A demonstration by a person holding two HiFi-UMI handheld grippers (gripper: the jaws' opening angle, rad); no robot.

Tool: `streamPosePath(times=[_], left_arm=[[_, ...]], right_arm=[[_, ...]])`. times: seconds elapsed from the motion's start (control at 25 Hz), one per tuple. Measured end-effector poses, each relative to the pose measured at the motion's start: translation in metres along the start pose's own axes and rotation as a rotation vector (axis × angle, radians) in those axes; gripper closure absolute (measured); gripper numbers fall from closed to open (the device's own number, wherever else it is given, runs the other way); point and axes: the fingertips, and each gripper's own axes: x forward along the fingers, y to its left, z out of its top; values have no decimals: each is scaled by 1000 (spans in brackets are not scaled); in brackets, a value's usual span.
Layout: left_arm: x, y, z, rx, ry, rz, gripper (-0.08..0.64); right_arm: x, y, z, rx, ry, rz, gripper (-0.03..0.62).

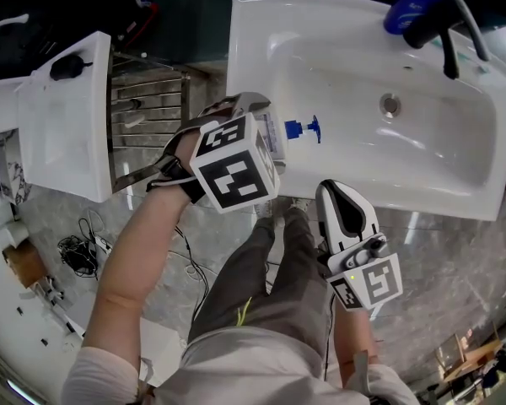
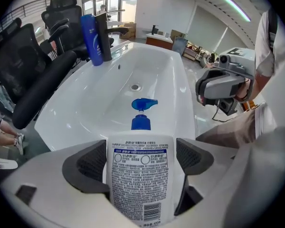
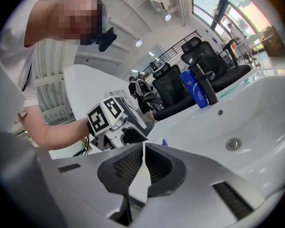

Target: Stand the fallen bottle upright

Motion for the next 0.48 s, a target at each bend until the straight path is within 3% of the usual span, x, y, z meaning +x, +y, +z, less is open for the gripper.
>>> streamPosePath(times=[0.24, 0.48], left_arm=[[2, -5, 0, 18, 38, -43, 92], [9, -3, 4, 26, 49, -27, 92]], right_arm=[[-3, -5, 3, 5, -4, -7, 551], [-4, -12, 4, 9, -4, -11, 551]])
